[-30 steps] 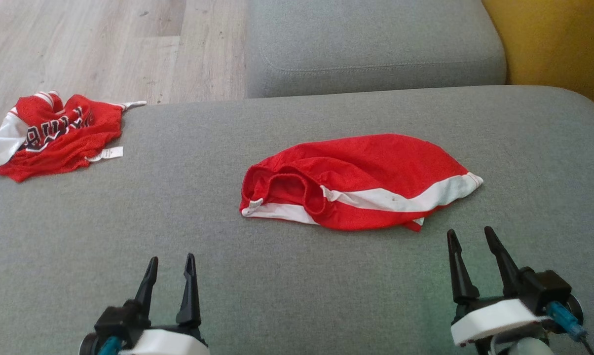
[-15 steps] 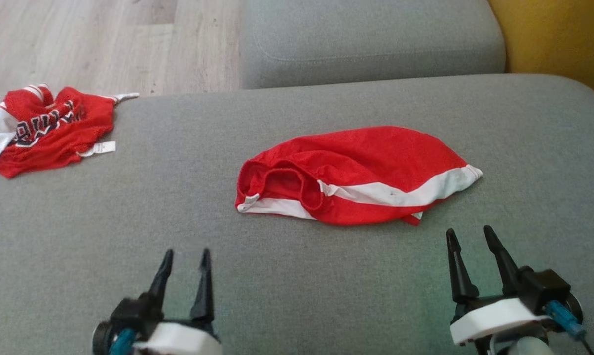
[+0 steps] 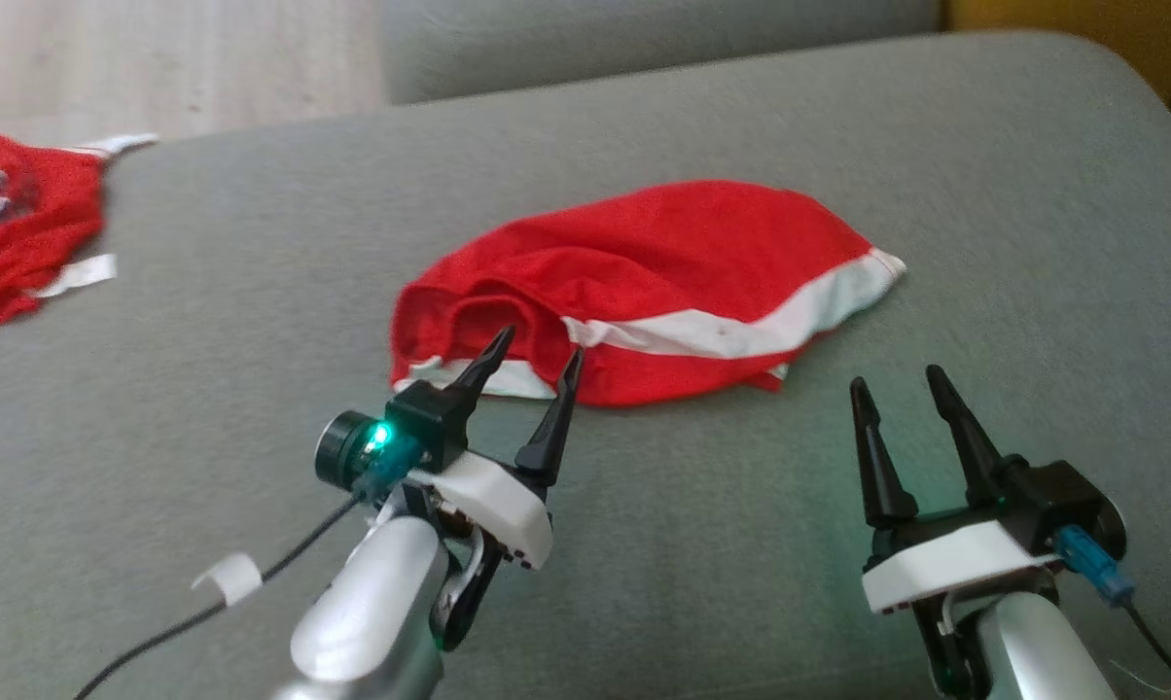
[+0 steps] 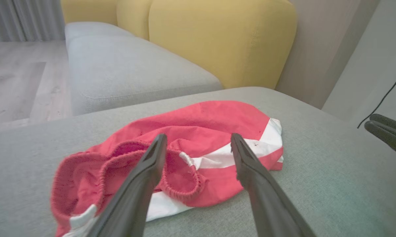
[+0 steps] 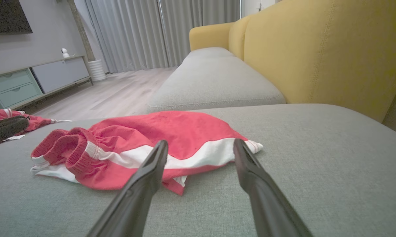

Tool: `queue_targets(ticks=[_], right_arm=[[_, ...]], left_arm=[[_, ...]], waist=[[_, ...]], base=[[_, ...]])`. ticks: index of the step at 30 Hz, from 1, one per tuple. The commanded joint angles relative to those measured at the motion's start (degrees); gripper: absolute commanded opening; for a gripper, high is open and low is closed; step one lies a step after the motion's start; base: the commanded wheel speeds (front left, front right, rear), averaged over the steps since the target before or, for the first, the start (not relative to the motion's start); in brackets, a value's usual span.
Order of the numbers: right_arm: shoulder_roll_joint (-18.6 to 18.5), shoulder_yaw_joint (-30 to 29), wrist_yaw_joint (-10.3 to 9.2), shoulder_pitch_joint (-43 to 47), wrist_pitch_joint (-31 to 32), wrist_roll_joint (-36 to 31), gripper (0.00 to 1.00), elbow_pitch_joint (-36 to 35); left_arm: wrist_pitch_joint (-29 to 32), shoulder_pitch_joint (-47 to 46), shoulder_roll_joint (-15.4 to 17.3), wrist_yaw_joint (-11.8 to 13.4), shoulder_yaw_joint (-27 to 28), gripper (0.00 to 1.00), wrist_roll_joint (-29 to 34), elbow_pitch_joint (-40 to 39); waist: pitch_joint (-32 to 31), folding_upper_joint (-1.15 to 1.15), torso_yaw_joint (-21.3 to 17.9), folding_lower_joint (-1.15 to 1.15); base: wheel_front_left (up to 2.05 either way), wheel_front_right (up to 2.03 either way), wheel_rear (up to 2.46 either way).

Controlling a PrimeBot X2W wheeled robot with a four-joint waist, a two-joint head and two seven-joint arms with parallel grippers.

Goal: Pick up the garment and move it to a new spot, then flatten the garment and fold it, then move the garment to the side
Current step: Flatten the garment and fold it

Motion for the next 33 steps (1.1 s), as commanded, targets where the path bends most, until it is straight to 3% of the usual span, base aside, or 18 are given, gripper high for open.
queue_targets(ticks=[1,14,15,17,18,30,33], right_arm=[[-0.27,1.69,0.43,-2.29,-0.78,0.08,1.0,-1.87],[-0.27,1.92,0.43,-3.73,-0.78,0.85,1.0,-2.04],[-0.27,1.98,0.43,-3.7,-0.78,0.9,1.0,-2.02],[-0.27,2.0,0.43,-3.56,-0.78,0.99,1.0,-1.96],[-0.27,1.9,0.43,-3.43,-0.78,1.02,1.0,-1.93],[-0.27,-0.1,0.43,-0.46,-0.78,0.26,1.0,-1.66],[-0.27,-0.88,0.43,0.51,-0.78,0.02,1.0,-1.5]], left_arm=[[0.28,-3.24,0.12,-0.05,0.97,1.0,-1.1,0.03],[0.87,-10.37,0.06,2.2,-1.91,1.0,-7.42,14.65],[0.74,-10.73,0.06,2.55,-1.77,0.82,-7.84,15.66],[0.29,-11.27,0.06,2.81,-1.91,0.22,-8.62,17.13],[0.02,-11.37,0.06,2.63,-2.15,0.0,-9.15,17.56],[-6.79,-8.61,0.24,0.69,-3.74,0.0,-14.37,12.99],[-6.67,-6.03,2.6,-0.08,-3.86,0.0,-14.86,9.73]], waist=[[2.61,0.0,-3.0,-0.02],[5.62,0.0,-8.66,-0.02],[5.59,0.0,-8.79,-0.02],[5.35,0.0,-8.86,-0.02],[5.14,0.0,-8.75,-0.02],[-0.02,0.0,-1.98,-0.02],[-1.58,0.0,0.18,-0.02]], base=[[0.0,0.0,0.0],[0.0,0.0,0.0],[0.0,0.0,0.0],[0.0,0.0,0.0],[0.0,0.0,0.0],[0.0,0.0,0.0],[0.0,0.0,0.0]])
